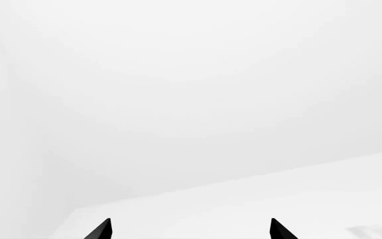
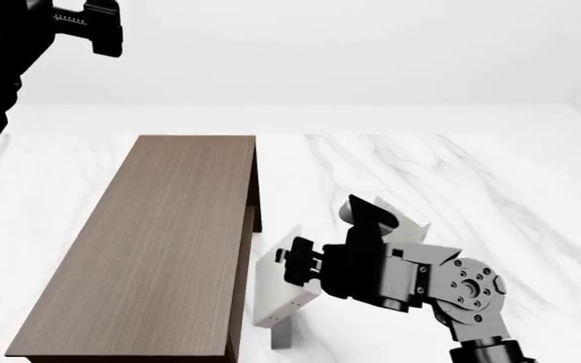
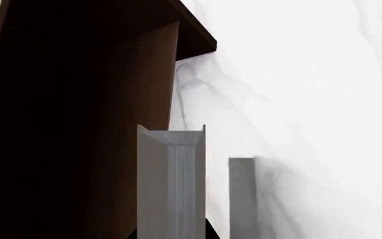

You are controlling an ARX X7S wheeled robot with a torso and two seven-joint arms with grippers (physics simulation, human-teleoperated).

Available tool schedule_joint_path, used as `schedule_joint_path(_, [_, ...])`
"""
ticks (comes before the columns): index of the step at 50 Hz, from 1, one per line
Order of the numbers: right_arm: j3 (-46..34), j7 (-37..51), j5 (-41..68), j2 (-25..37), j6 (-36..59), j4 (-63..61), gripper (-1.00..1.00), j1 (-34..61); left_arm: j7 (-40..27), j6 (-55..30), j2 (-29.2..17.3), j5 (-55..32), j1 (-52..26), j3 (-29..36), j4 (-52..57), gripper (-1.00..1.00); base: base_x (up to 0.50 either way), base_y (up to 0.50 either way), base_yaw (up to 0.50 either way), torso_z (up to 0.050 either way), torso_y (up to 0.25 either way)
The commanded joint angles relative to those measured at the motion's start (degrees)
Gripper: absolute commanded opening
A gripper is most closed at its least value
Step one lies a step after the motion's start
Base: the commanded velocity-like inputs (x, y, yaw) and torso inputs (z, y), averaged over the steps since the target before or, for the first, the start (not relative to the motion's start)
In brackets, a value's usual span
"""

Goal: Pick up the book on the right and place it under the cabinet shelf.

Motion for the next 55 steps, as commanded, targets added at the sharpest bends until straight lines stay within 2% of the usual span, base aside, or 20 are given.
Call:
schedule_joint_path(1, [-0.49, -4.23, -0.74, -0.38, -2.36, 1.29, -1.0, -0.02, -0.05, 0.04, -0.09, -0.02, 0.18, 0.19, 0.12, 1.0, 0.0, 0.0, 0.0, 0.0, 0.0])
schedule_joint_path(28, [-4.65, -14.11, -6.47, -1.05, -7.46, 7.81, -1.0, -2.36, -0.15, -0.06, -0.7, -0.11, 0.79, 0.48, 1.01, 1.0, 0.0, 0.0, 0.0, 0.001, 0.001])
schedule_joint_path(55, [-7.98, -20.04, -10.21, -1.59, -10.93, 14.09, -1.0, -2.93, -0.05, 0.48, -0.66, -0.03, 0.7, 1.15, 0.67, 1.0, 0.0, 0.0, 0.0, 0.0, 0.001])
